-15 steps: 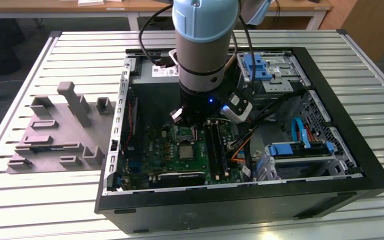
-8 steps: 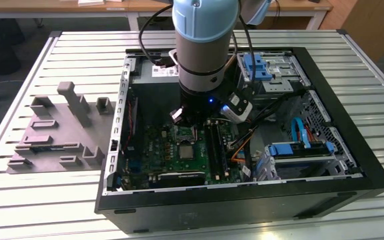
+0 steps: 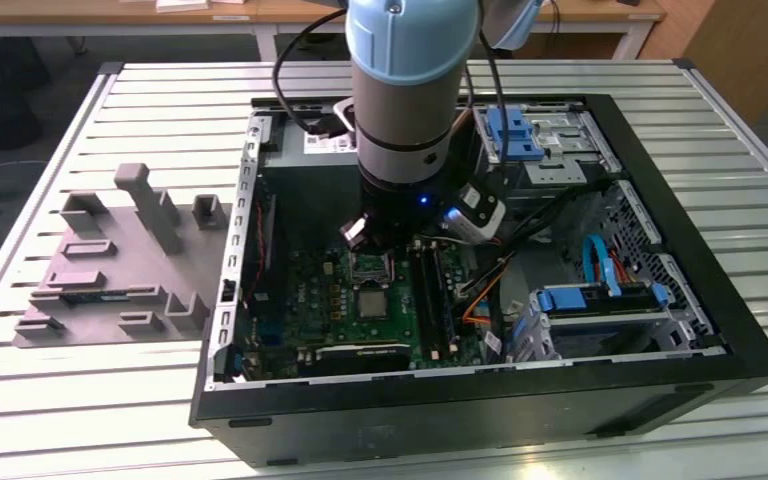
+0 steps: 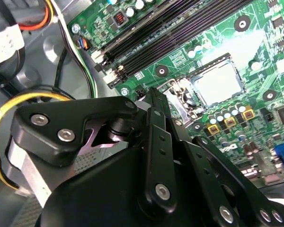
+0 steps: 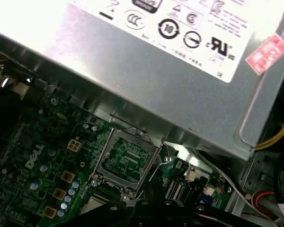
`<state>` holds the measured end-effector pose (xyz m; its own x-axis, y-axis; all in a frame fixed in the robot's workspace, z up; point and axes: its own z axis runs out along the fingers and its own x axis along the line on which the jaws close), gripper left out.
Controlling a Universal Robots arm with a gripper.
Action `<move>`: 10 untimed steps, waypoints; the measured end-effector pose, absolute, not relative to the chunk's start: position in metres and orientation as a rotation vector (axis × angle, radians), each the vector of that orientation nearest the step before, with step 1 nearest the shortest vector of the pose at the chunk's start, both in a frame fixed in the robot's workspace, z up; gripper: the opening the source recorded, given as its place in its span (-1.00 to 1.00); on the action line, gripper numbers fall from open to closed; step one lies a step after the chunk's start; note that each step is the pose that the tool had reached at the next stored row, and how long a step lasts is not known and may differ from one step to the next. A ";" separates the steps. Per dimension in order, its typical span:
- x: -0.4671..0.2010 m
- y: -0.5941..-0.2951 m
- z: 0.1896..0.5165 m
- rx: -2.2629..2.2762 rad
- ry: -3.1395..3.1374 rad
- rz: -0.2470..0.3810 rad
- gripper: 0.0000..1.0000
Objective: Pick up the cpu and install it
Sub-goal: 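Close the cpu cover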
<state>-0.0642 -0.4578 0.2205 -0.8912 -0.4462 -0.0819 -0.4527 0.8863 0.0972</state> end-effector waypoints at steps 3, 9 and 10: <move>-0.064 -0.458 0.220 -0.751 2.987 0.176 -0.79; -0.064 -0.457 0.220 -0.752 2.987 0.177 -0.79; -0.064 -0.456 0.220 -0.752 2.987 0.177 -0.79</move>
<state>-0.0638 -0.4565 0.2202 -0.8798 -0.4681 -0.0825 -0.4746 0.8748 0.0972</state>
